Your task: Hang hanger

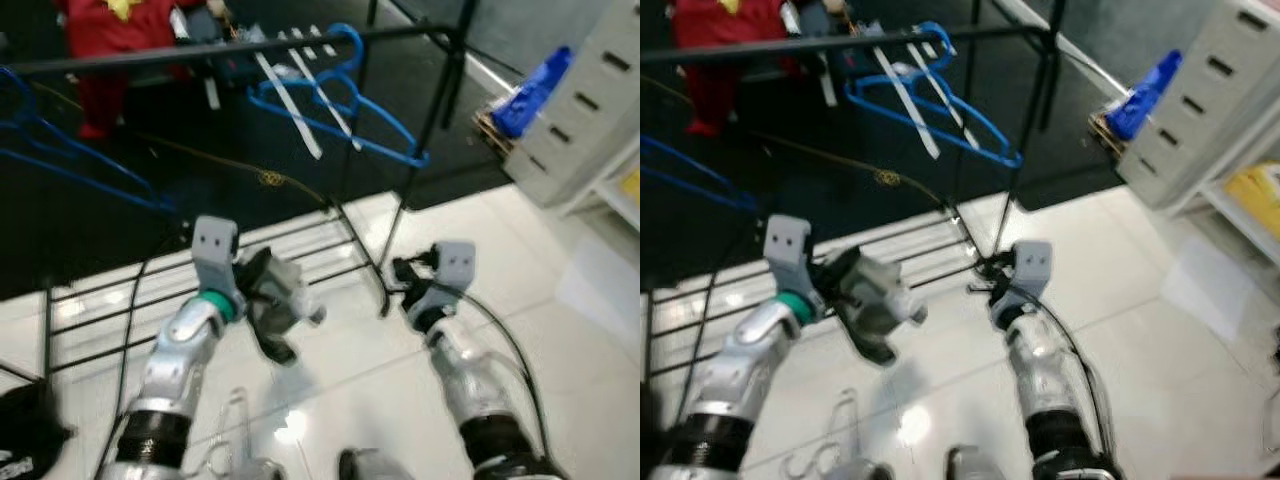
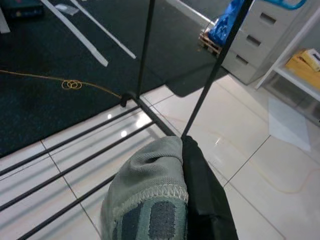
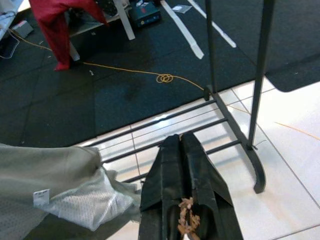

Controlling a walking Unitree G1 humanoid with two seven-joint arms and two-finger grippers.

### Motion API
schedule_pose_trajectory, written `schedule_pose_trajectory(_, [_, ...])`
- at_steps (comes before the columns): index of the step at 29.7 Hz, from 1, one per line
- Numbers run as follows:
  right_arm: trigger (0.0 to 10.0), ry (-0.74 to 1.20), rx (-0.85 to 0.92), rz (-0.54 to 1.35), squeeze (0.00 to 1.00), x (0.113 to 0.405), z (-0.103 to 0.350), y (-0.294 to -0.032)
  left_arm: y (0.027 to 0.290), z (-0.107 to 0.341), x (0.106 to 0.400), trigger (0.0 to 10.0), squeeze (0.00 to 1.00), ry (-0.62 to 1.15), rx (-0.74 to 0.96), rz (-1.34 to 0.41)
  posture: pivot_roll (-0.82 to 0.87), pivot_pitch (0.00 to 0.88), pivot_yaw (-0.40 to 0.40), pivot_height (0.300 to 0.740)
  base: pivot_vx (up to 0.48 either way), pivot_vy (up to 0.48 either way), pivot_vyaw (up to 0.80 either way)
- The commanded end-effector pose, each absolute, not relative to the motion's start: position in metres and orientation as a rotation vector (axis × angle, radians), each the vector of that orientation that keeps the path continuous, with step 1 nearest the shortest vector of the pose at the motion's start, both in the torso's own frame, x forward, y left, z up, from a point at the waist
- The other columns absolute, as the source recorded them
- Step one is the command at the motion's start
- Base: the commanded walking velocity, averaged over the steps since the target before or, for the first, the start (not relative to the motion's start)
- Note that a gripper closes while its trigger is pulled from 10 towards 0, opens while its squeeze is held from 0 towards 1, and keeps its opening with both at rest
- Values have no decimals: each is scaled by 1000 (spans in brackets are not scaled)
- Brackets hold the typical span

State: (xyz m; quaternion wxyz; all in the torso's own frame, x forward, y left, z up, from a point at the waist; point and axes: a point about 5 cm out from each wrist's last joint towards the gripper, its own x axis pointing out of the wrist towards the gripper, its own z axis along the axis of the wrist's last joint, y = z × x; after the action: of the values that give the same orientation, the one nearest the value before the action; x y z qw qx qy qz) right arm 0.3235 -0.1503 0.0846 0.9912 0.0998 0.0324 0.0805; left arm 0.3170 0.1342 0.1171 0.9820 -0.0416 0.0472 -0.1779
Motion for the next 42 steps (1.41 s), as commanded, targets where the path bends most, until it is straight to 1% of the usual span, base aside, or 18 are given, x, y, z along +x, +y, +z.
schedule_pose_trajectory(1, [10000, 98, 205, 141, 0, 319, 76, -156, 131, 112, 315, 10000, 0, 110, -84, -365, -39, 82, 36, 740, 0, 0, 0])
schedule_pose_trajectory(13, [10000, 99, 207, 142, 0, 319, 76, -156, 135, 111, 316, 10000, 0, 128, -69, -330, -42, 90, 38, 740, 0, 0, 0])
schedule_pose_trajectory(32, [10000, 103, 208, 140, 0, 319, 76, -156, 137, 111, 317, 10000, 0, 140, -69, -315, -41, 98, 40, 740, 0, -373, 0])
schedule_pose_trajectory(36, [10000, 104, 207, 139, 0, 319, 76, -156, 139, 107, 318, 10000, 0, 186, -101, -303, -42, 98, 39, 740, 0, 190, 0])
schedule_pose_trajectory(40, [10000, 104, 207, 138, 0, 319, 76, -157, 139, 106, 318, 10000, 0, 191, -105, -301, -43, 99, 40, 740, 0, 480, 0])
schedule_pose_trajectory(42, [10000, 104, 206, 137, 0, 319, 76, -157, 139, 106, 318, 10000, 0, 190, -98, -291, -42, 99, 40, 740, 0, 0, 0])
